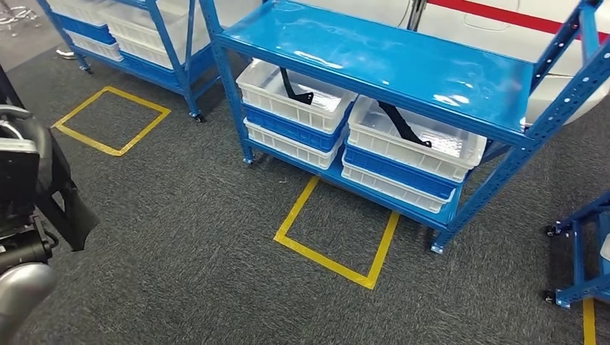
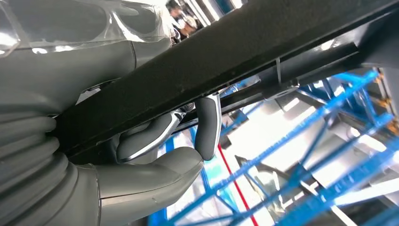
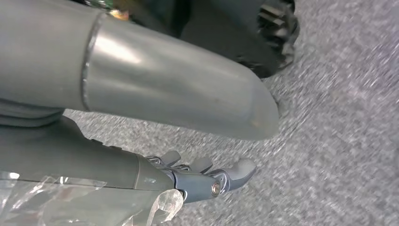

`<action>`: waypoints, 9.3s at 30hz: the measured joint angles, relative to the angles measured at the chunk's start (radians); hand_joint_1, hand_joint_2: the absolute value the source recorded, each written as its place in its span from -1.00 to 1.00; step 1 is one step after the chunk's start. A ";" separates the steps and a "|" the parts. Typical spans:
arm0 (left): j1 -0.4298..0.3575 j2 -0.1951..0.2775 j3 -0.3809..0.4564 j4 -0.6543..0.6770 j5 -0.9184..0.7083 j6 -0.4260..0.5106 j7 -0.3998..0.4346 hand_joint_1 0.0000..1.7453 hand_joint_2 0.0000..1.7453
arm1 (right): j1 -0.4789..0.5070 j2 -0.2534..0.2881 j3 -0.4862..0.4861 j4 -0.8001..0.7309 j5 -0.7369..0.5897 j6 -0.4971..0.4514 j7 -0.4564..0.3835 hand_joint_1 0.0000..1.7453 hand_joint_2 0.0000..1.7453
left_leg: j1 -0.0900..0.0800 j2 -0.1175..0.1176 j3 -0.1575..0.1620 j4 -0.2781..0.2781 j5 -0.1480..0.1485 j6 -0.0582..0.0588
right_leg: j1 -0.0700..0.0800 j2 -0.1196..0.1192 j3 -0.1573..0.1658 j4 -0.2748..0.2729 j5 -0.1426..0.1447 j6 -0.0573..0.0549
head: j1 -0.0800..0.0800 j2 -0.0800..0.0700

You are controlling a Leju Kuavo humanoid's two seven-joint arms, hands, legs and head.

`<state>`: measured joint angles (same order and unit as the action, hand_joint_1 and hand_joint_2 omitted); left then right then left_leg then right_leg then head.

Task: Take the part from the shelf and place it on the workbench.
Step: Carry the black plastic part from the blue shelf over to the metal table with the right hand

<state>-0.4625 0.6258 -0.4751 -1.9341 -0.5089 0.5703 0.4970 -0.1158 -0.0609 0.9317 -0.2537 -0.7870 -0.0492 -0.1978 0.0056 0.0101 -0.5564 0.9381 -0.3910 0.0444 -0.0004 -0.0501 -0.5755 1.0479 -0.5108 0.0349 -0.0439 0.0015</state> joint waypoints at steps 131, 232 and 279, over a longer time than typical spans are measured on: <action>0.003 0.037 0.033 -0.075 0.029 -0.162 0.033 1.00 1.00 | 0.002 -0.074 0.059 -0.012 0.022 -0.035 -0.020 -1.00 -1.00 | -0.011 -0.126 -0.029 0.032 -0.007 0.020 | -0.005 0.102 -0.029 -0.017 0.061 0.001 | 0.000 0.000; 0.064 0.054 0.130 -0.077 0.190 0.007 0.021 1.00 1.00 | -0.009 -0.037 0.075 -0.012 0.024 -0.047 -0.039 -1.00 -1.00 | 0.022 -0.014 -0.104 0.253 -0.150 -0.066 | -0.019 0.057 -0.009 -0.051 0.063 -0.029 | -0.004 0.000; 0.033 0.058 0.128 -0.100 0.195 -0.032 0.015 1.00 1.00 | -0.018 -0.024 0.075 -0.012 0.022 -0.045 -0.047 -1.00 -1.00 | -0.006 -0.004 0.008 -0.019 0.003 0.017 | -0.006 0.061 -0.034 0.107 -0.057 -0.011 | -0.002 0.000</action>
<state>-0.4294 0.6843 -0.3468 -2.0341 -0.3139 0.5381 0.5120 -0.1334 -0.0851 1.0070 -0.2659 -0.7650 -0.0946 -0.2451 -0.0007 0.0066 -0.5481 0.9187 -0.3884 0.0612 -0.0067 0.0107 -0.6100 1.1545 -0.5676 0.0240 -0.0455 0.0015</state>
